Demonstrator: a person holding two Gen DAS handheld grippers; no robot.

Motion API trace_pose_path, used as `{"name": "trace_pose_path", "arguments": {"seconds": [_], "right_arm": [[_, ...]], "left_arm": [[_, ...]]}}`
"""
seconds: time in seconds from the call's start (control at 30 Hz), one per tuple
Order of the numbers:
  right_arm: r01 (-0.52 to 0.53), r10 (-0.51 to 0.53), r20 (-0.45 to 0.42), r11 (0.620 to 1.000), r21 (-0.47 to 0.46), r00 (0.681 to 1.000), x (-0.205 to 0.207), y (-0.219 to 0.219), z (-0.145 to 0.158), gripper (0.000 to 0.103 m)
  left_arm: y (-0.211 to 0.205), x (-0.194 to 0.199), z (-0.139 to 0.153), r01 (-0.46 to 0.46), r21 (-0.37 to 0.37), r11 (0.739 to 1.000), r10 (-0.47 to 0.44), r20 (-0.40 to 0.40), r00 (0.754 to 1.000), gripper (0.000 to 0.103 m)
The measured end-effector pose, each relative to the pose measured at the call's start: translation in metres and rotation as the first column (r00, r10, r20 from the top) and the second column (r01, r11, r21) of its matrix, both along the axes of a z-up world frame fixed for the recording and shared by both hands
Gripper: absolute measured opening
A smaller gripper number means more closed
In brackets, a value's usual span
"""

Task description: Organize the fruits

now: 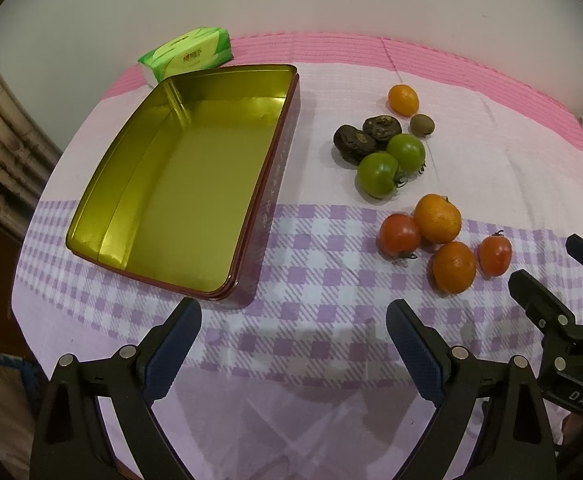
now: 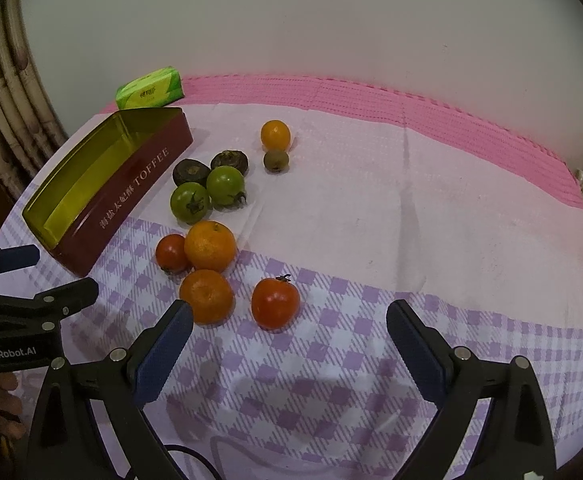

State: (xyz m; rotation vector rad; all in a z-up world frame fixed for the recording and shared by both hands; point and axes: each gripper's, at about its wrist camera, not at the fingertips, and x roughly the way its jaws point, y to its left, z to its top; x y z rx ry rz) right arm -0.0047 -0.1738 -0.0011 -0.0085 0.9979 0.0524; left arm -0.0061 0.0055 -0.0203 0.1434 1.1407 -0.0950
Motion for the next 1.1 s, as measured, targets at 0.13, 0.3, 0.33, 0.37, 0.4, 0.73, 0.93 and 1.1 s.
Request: {"name": "trace_pose_path", "arguments": {"seconds": [0.13,0.3,0.33,0.37,0.4,0.73,0.93,1.1], "right_arm": [[-0.006,0.006,-0.001,1.000,0.012,1.000,-0.001,-0.001,-0.001,0.096],[-0.005,0.005,0.000,1.000,0.022,1.000,-0.002,-0.001,-0.001,0.093],[-0.005,0.005,0.000,1.000,0.023,1.000,-0.003,-0.002,-0.001,0.092],[-0.004,0.004,0.001,1.000,0.024,1.000,-0.003,-0.003,-0.001,0.092],[-0.003,0.003,0.000,1.000,0.026,1.000,-0.003,-0.004,-0.001,0.092],[-0.010,0.011,-0.014,0.999,0.052,1.000,-0.001,-0.007,-0.003,0.084],[-0.008,0.009,-0.022,0.998,0.057,1.000,-0.001,-0.009,-0.005,0.081],[-0.004,0.007,-0.041,0.998,0.062,0.999,0.000,-0.011,-0.010,0.070]], "left_arm": [[-0.002,0.000,-0.001,0.003,-0.001,1.000,-0.003,0.005,1.000,0.094],[-0.004,-0.001,-0.004,0.007,0.009,1.000,-0.007,0.000,1.000,0.094],[-0.004,-0.001,-0.004,0.006,0.010,1.000,-0.006,-0.002,1.000,0.094],[-0.004,-0.001,-0.005,0.006,0.009,1.000,-0.006,-0.006,1.000,0.094],[-0.005,-0.001,-0.005,0.007,0.009,1.000,-0.007,-0.009,1.000,0.094],[-0.005,-0.003,-0.007,0.003,0.031,1.000,-0.002,-0.023,1.000,0.094],[-0.006,-0.003,-0.007,0.001,0.031,1.000,0.000,-0.024,1.000,0.094],[-0.007,-0.003,-0.007,0.003,0.027,1.000,-0.002,-0.029,1.000,0.094]]}}
